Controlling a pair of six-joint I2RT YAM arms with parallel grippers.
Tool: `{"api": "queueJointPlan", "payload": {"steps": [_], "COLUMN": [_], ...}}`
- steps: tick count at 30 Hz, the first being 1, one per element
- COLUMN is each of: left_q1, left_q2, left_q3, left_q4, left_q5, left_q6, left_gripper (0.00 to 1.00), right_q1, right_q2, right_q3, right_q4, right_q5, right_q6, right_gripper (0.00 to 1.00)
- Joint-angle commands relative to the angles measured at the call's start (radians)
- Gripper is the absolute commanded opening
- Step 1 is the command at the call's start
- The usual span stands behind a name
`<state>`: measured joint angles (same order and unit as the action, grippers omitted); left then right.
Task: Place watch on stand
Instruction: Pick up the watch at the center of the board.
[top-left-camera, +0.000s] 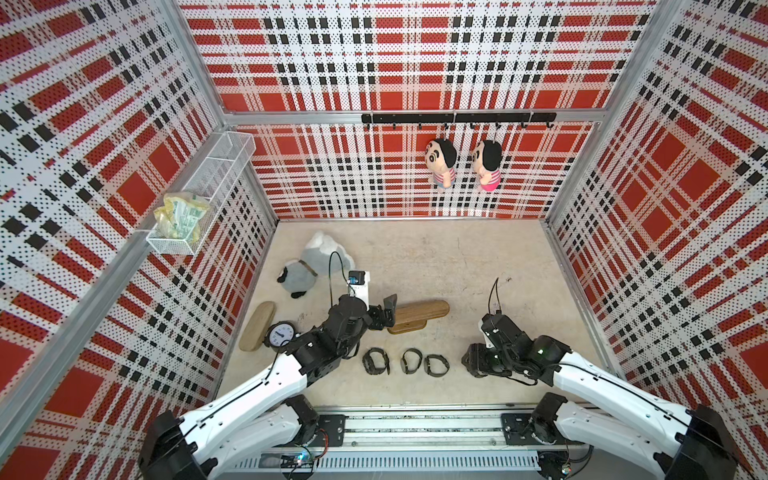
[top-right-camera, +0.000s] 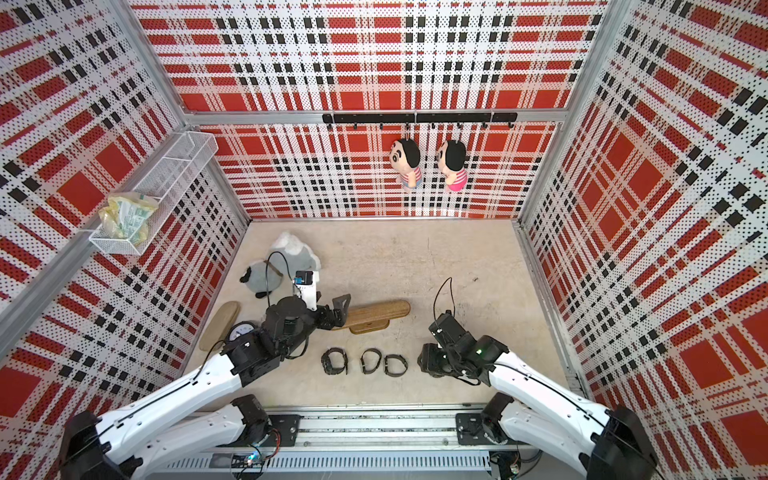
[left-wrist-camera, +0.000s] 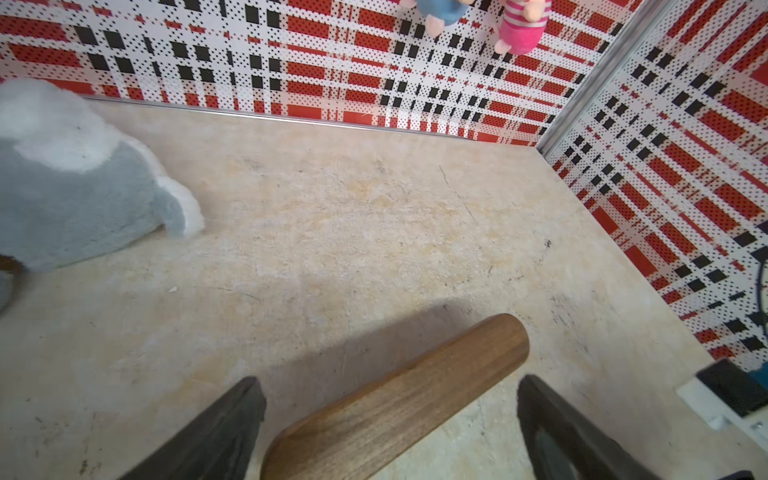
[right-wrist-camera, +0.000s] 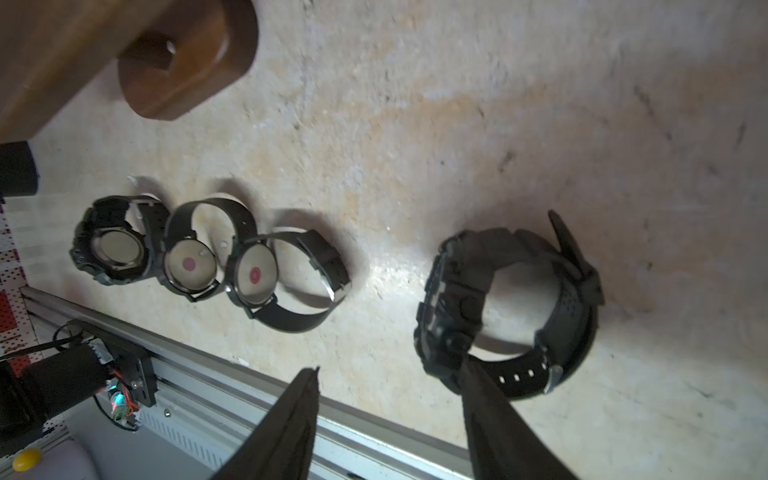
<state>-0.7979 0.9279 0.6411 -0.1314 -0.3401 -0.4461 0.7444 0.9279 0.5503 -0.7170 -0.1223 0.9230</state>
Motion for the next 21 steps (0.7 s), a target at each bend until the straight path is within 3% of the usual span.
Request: {"api": "queueJointPlan", "payload": {"steps": [1,21], "left_q1": [-0.031,-0.099], "left_q2": [0.017,0.077], "left_q3": [0.022,0.017], "left_q4": [-0.017,-0.002], "left_q5": [-0.009,-0.028], "left_q6": [-0.026,-0.029], "left_gripper": [0.98,0.98], "right_q1": [0.008,0.007], "right_q2": [0.008,0.138], "right_q3": [0.002,0.017], "right_q4": [-0.025,0.017], "right_q5": [0.046,0.156], "right_q6": [0.094,0.103], "right_gripper": [0.51,0.43]}}
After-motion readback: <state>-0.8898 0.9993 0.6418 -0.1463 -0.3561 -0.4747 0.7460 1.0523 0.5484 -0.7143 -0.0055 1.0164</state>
